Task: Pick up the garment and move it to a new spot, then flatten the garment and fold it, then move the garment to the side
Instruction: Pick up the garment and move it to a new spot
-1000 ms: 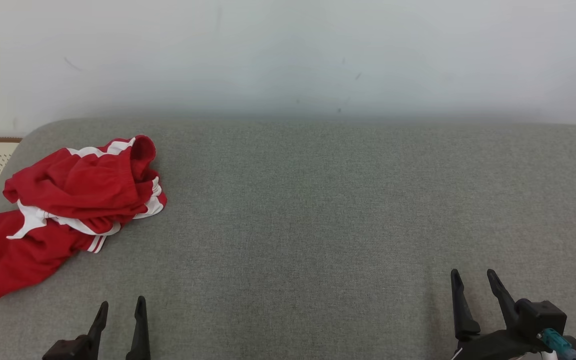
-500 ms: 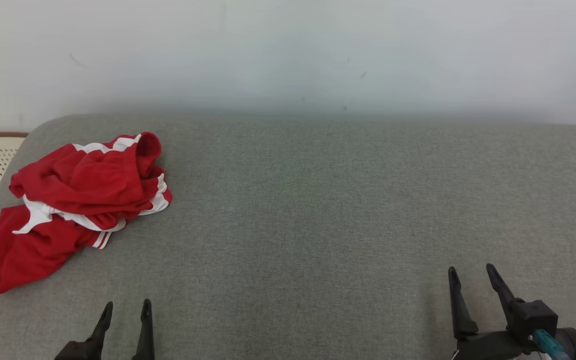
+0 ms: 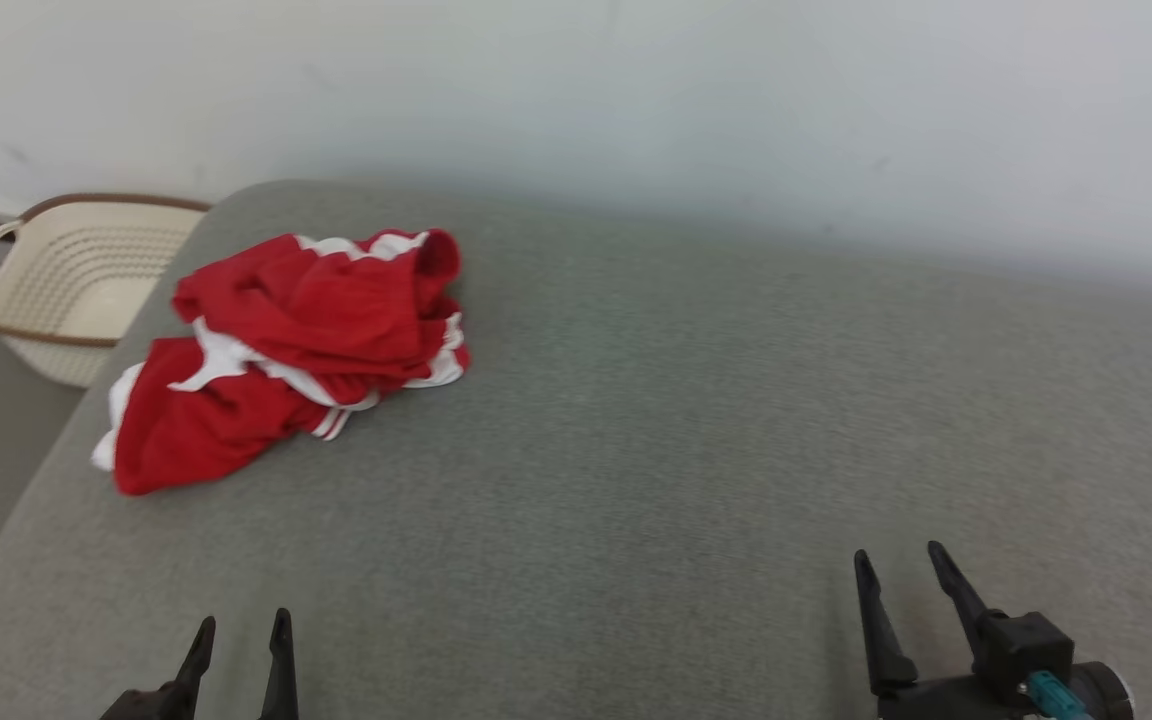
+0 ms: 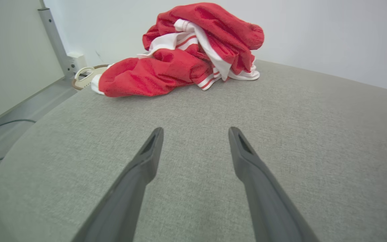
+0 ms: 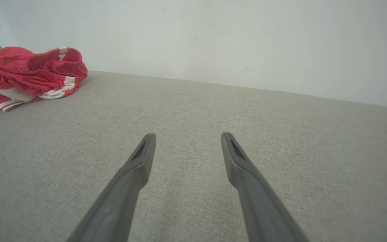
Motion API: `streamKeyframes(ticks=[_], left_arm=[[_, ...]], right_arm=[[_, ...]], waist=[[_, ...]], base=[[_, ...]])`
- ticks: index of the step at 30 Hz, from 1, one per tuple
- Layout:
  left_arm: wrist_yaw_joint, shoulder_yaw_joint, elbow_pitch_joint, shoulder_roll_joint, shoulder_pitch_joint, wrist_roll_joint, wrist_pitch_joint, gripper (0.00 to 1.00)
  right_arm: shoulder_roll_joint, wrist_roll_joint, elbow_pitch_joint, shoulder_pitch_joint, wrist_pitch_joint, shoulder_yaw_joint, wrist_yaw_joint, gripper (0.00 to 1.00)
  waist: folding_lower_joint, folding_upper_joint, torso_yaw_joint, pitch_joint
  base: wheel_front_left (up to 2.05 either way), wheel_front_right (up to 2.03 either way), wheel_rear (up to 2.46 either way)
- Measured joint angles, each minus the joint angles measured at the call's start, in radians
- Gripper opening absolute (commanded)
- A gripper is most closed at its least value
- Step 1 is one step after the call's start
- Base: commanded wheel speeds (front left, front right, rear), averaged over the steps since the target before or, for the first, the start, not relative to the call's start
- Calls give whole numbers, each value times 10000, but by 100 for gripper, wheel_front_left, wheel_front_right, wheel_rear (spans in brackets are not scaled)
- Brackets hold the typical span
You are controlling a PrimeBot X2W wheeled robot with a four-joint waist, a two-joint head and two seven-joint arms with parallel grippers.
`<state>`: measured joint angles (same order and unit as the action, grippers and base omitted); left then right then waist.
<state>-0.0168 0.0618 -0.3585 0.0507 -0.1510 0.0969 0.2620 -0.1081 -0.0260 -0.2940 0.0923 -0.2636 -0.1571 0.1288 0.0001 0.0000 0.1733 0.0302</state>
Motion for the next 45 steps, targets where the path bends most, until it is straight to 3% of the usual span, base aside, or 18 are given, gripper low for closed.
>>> streamKeyframes(ticks=[4, 9, 16, 19, 24, 33, 40, 45], left_arm=[[-29, 121, -174, 0, -8, 79, 2, 100], [-391, 516, -311, 0, -7, 228, 2, 100], [-1012, 533, -1266, 13, -1204, 828, 4, 100], [-1124, 169, -2036, 351, -2247, 1246, 2, 100], [-1135, -1620, -2941, 1442, -4544, 2759, -146, 100], [-1135, -4558, -3275, 3572, -8070, 6330, -2499, 100], [-1135, -5459, -4000, 4132, -8855, 7802, -3511, 100], [-1072, -5670, -5227, 4249, -9219, 7950, -3791, 100]], right_arm=[[50, -153, -163, 63, -2, -291, 2, 100], [132, -401, -320, 431, -4, -625, 2, 100], [19, -616, -474, 779, -4, -909, 2, 100], [-48, -617, -453, 803, -4, -915, 2, 100], [-226, -640, -376, 1010, -4, -918, 2, 100], [-307, -660, -10, 1638, -4, -1143, 2, 100], [-245, -719, 63, 2016, -4, -1254, 2, 100], [-190, -767, 67, 2171, -2, -1175, 2, 100]], waist=[[-1, 0, 727, 28], [0, 0, 1542, 101], [0, 0, 1856, 536], [0, 0, 1705, 735], [1, 1, 1229, 1175], [1, 1, 220, 2233], [2, 1, -528, 2840], [2, 1, -1000, 3206]], base=[[0, 0, 0], [0, 0, 0], [0, 0, 0], [0, 0, 0], [0, 0, 0], [0, 0, 0], [0, 0, 0], [0, 0, 0]])
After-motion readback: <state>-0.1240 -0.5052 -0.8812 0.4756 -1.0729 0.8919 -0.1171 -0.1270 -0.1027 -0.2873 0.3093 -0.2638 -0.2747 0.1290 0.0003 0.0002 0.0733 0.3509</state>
